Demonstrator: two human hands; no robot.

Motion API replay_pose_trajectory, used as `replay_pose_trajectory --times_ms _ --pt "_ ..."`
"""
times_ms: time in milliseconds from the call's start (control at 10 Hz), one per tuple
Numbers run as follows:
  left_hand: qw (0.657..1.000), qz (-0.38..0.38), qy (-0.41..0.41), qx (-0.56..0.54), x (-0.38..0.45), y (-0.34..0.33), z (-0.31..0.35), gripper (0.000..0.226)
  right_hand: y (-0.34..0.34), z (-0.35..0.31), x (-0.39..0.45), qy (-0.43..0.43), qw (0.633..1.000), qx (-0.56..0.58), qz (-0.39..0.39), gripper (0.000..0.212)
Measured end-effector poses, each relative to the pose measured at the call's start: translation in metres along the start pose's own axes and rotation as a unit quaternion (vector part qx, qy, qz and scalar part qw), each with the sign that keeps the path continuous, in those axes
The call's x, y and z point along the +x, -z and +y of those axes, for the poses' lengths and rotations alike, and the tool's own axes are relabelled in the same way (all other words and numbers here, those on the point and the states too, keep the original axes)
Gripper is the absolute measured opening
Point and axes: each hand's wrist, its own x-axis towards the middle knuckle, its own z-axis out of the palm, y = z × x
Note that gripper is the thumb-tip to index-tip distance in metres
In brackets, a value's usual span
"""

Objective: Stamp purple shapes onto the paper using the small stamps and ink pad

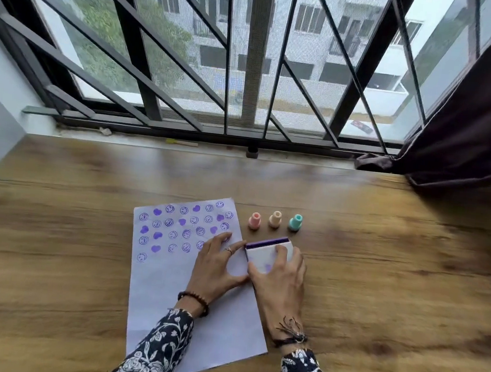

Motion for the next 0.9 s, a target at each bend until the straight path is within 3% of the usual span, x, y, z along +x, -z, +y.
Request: replay_pose_trajectory --times_ms 500,700,800,900 --pt "0.999 -0.026 -0.025 0.033 0.005 0.003 -0.005 0.074 -0.014 0.000 0.010 0.000 0.999 -0.038 0.005 0.060" --pt "0.998 -0.012 -0.023 0.048 0.004 0.002 -0.002 0.071 -0.013 0.011 0.004 0.013 0.997 -0.021 0.068 0.066" --pt "0.998 -0.016 -0.028 0.050 0.005 0.000 -0.004 0.074 -0.014 0.025 0.006 0.011 0.989 0.130 0.067 0.049" --pt "0.998 -0.033 -0.027 0.054 0.008 -0.003 -0.006 0.082 -0.012 0.036 0.007 -0.023 0.957 0.280 0.076 0.031"
